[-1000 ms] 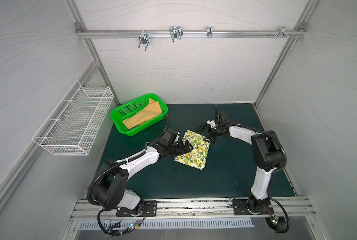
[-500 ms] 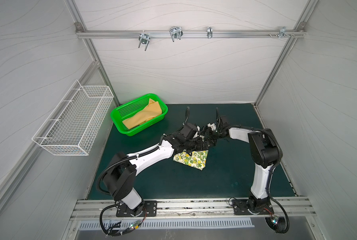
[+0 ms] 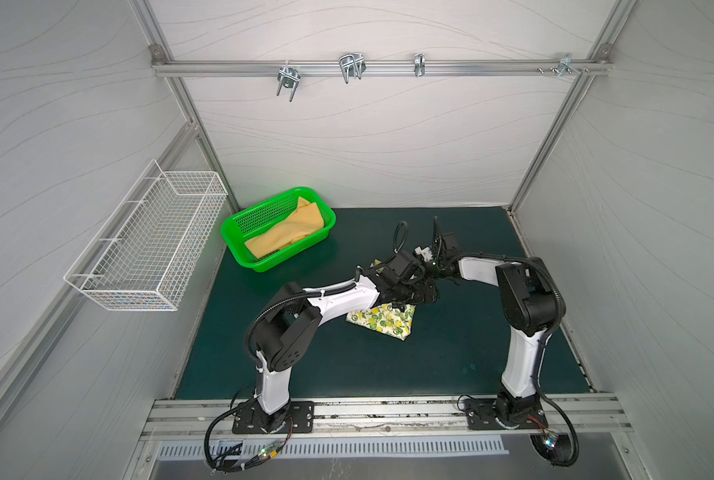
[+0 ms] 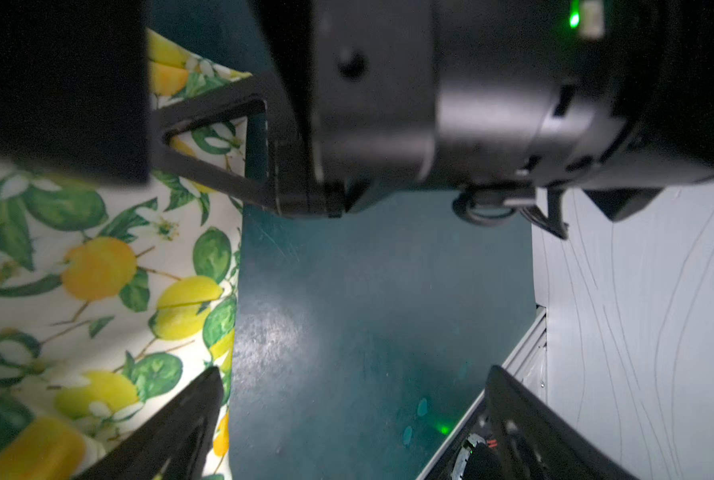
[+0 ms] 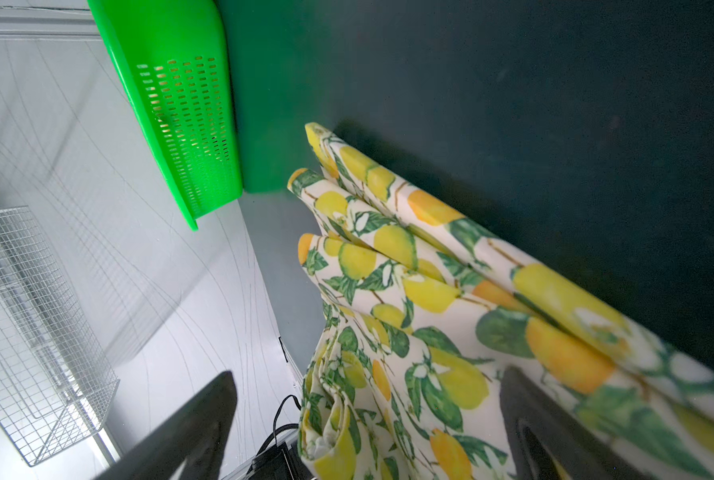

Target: Fold and stack the skirts

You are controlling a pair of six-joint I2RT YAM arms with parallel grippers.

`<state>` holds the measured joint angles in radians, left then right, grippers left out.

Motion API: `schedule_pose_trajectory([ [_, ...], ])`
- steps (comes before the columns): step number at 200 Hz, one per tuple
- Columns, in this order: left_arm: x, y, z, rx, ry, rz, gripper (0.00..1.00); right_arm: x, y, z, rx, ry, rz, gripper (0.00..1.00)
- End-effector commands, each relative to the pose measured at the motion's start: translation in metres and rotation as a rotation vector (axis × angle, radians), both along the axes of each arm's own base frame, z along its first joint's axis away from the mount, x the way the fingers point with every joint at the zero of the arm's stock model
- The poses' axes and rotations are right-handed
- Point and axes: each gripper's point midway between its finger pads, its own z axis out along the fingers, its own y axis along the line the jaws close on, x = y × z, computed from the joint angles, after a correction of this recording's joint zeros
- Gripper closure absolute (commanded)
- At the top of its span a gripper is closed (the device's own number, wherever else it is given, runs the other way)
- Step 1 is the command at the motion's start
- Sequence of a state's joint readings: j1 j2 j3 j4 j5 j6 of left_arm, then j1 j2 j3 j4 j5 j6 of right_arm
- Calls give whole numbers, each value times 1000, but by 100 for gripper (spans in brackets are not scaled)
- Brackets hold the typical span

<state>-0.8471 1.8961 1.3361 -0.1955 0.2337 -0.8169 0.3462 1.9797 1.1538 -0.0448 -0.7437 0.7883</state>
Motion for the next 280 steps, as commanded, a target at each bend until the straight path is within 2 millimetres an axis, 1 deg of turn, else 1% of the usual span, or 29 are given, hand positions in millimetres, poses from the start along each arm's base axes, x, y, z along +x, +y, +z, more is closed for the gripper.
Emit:
schedule_pose_trajectory([
  [1, 14, 1, -6, 76, -31, 23, 1, -15, -10, -29, -61, 86, -19, 1],
  [8, 13, 1, -10, 98, -26, 19, 3, -14, -11, -29, -65, 82, -21, 1],
  [15, 14, 2, -13, 110, -22, 20, 3, -15, -12, -32, -78, 81, -21, 1],
  [28, 14, 0, -13, 118, -30, 14, 2, -15, -13, -35, -81, 85, -20, 1],
  [53, 12, 3, -16, 152, -19, 7, 1, -17, -13, -42, -81, 97, -17, 1],
  [84, 7, 19, -26, 249, -1, -5, 1, -18, -15, -43, -90, 93, -16, 1],
  [117, 2, 44, -36, 384, 15, 0, 1, -19, -18, -42, -102, 84, -11, 1],
  [137, -1, 55, -40, 434, 12, -5, 1, -19, -21, -45, -110, 84, -15, 1],
  [155, -6, 62, -44, 462, 19, -11, 1, -20, -22, -46, -110, 86, -16, 1],
  [181, -13, 72, -42, 471, 25, -9, 1, -21, -24, -48, -117, 84, -17, 1],
  [218, -31, 91, -44, 463, 35, 4, 1, -21, -26, -47, -111, 82, -17, 1],
  [230, -34, 94, -42, 440, 27, 17, 1, -22, -26, -46, -109, 80, -16, 1],
  [239, -36, 92, -38, 404, 18, 20, 1, -22, -25, -46, -108, 79, -14, 1],
  [250, -38, 89, -31, 370, 6, 26, 1, -22, -25, -44, -104, 78, -12, 1],
  [255, -38, 86, -25, 362, -10, 26, 1, -22, -25, -44, -104, 79, -11, 1],
  [269, -37, 85, -10, 408, -58, 15, 1, -22, -25, -44, -107, 78, -11, 1],
  [280, -32, 86, -1, 466, -100, 11, 1, -22, -25, -43, -107, 78, -9, 1],
])
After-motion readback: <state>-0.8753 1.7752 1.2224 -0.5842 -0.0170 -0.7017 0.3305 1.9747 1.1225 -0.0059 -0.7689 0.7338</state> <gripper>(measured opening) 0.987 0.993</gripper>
